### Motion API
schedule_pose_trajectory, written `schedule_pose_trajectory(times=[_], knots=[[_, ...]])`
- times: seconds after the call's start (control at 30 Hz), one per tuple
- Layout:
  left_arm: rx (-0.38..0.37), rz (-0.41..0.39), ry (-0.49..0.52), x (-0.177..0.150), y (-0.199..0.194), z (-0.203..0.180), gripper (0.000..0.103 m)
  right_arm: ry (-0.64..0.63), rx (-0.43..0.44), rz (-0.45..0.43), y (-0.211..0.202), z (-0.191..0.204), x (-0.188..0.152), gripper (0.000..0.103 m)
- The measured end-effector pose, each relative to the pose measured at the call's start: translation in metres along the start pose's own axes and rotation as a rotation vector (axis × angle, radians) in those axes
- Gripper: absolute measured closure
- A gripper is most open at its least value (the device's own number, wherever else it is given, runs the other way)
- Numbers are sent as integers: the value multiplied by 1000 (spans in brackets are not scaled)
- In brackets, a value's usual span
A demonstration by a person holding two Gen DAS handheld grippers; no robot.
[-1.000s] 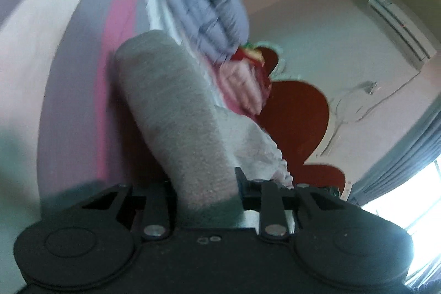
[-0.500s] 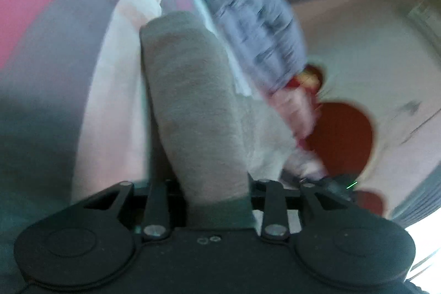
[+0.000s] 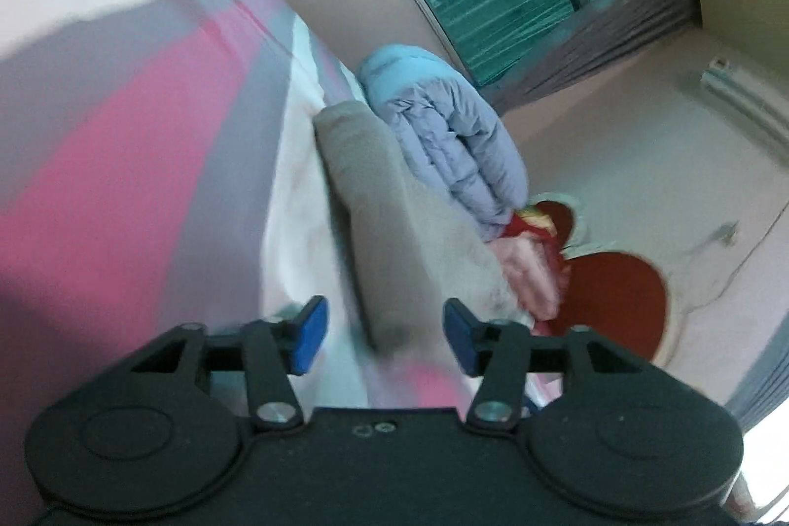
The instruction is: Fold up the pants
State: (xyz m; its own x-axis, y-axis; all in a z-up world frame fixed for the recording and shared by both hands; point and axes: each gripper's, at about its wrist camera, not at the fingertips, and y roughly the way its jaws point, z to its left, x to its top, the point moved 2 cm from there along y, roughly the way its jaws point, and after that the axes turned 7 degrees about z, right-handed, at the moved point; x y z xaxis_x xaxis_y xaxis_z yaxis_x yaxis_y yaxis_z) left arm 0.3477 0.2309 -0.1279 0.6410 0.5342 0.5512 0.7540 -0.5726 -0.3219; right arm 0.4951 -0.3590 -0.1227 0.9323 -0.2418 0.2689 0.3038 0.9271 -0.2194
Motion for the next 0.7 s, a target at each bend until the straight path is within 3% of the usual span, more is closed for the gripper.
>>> schedule_pose_trajectory(times=[0.13, 0.27, 0.37, 0.43, 0.5, 0.6, 0.7], knots=[[153, -26, 123, -41, -36, -40, 5, -115, -144, -51, -56, 27, -74, 34], [337, -40, 192, -82, -60, -70, 6, -215, -262, -59, -81, 63, -150, 0], [418, -10, 242, -106, -76, -97, 6, -323, -409, -60, -84, 97, -201, 0], [417, 11, 278, -118, -86, -122, 6, -346, -475, -112, -90, 119, -228, 0], [415, -35, 319, -135, -98, -151, 6, -423, -584, -189, -94, 150, -242, 0], [489, -86, 408, -169, -108, -186, 6, -496, -618, -279, -107, 175, -282, 0], [484, -154, 532, -198, -119, -218, 6, -636, -678, -323, -100, 200, -317, 0]])
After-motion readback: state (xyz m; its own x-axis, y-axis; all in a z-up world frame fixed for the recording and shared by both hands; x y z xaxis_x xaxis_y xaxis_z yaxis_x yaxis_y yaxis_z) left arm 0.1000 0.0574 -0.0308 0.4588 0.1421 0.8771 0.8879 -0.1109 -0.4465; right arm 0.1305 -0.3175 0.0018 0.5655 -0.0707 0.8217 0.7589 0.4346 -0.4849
